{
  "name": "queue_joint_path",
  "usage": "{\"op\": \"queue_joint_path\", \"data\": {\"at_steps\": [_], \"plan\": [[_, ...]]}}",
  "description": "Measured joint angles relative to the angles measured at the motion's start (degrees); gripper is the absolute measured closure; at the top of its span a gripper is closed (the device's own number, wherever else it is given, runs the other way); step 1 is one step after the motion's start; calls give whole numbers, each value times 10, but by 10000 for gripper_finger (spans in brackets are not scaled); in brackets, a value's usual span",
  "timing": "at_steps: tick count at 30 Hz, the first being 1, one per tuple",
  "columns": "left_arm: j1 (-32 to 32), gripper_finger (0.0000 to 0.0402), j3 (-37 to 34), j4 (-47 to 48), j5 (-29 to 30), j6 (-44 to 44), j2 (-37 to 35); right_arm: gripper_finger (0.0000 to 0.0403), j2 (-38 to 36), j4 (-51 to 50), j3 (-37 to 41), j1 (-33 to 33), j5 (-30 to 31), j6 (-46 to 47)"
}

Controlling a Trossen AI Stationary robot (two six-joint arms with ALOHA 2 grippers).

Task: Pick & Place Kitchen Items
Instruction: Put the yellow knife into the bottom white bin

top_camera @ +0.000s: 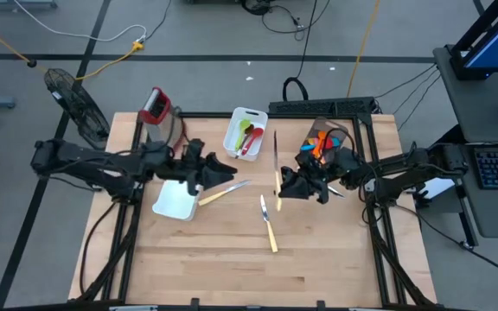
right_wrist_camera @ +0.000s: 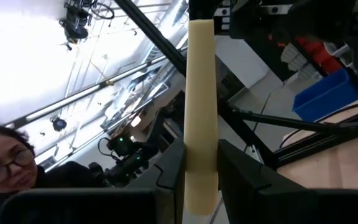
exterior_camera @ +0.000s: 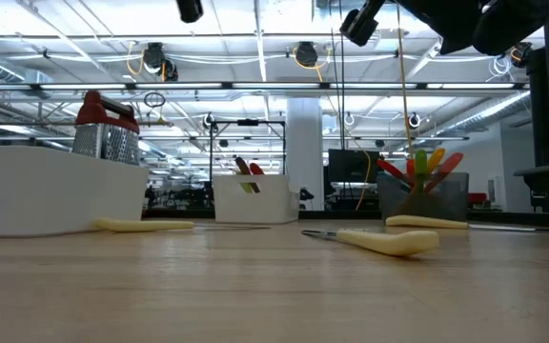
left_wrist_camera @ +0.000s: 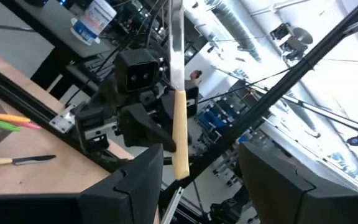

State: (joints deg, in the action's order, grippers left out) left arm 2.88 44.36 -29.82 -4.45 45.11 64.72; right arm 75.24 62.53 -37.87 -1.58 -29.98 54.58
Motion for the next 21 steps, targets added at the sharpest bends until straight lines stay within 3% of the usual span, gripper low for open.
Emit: {"op": "queue_joint_path", "data": {"at_steps": [21], "plan": [[6,186,198,0,-15,1,217,341,0,7,0,0,-32,-29]]}}
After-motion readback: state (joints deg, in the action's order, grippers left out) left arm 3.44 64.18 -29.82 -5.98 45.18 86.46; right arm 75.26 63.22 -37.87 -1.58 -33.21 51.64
